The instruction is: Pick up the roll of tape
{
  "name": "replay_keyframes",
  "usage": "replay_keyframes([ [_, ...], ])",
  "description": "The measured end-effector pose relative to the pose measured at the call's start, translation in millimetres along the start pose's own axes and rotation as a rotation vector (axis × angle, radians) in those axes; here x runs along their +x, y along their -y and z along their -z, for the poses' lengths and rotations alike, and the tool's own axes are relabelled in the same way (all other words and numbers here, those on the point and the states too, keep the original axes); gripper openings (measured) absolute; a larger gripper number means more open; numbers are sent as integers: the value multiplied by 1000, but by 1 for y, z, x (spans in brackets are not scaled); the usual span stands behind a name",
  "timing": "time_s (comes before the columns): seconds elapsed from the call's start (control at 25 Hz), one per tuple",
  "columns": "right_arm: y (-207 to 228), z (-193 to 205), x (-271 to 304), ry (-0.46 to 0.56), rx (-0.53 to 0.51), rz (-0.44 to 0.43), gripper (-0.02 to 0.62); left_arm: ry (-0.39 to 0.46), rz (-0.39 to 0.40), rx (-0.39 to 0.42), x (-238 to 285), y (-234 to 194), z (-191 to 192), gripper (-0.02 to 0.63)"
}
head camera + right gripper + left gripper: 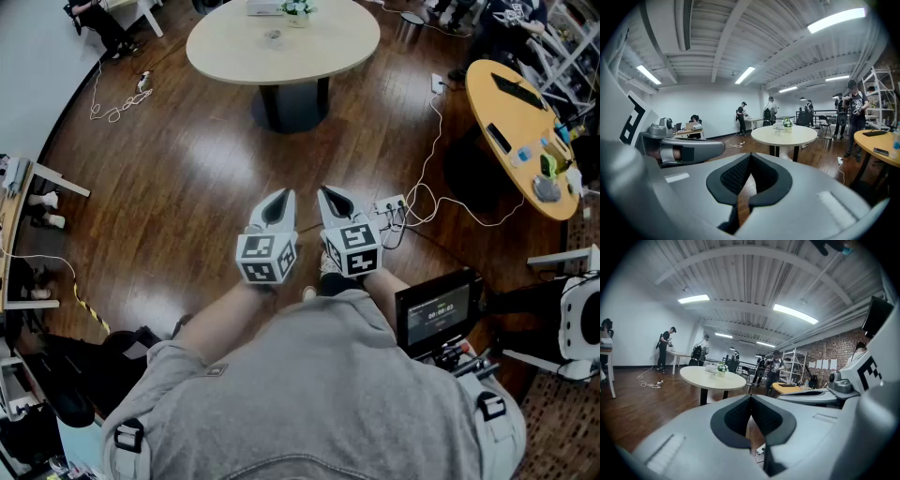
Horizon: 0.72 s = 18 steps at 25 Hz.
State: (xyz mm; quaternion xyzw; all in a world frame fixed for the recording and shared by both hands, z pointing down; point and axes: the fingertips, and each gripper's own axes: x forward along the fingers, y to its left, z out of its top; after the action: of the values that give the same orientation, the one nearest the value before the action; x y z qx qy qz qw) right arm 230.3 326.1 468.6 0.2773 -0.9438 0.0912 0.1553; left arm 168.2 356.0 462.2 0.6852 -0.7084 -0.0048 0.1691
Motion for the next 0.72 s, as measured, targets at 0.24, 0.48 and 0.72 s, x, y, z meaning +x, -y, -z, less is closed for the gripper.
replay_keyframes([
  [0.24, 8, -9, 33, 0, 3, -11, 12, 3, -13, 3, 25, -23, -9, 2],
  [0.48, 32, -31, 77, 2, 10, -23, 12, -6, -34, 10, 71, -48, -29, 2],
  [0.72, 68, -54, 123, 13, 9, -43, 12, -7, -52, 17, 127, -66, -49, 2],
])
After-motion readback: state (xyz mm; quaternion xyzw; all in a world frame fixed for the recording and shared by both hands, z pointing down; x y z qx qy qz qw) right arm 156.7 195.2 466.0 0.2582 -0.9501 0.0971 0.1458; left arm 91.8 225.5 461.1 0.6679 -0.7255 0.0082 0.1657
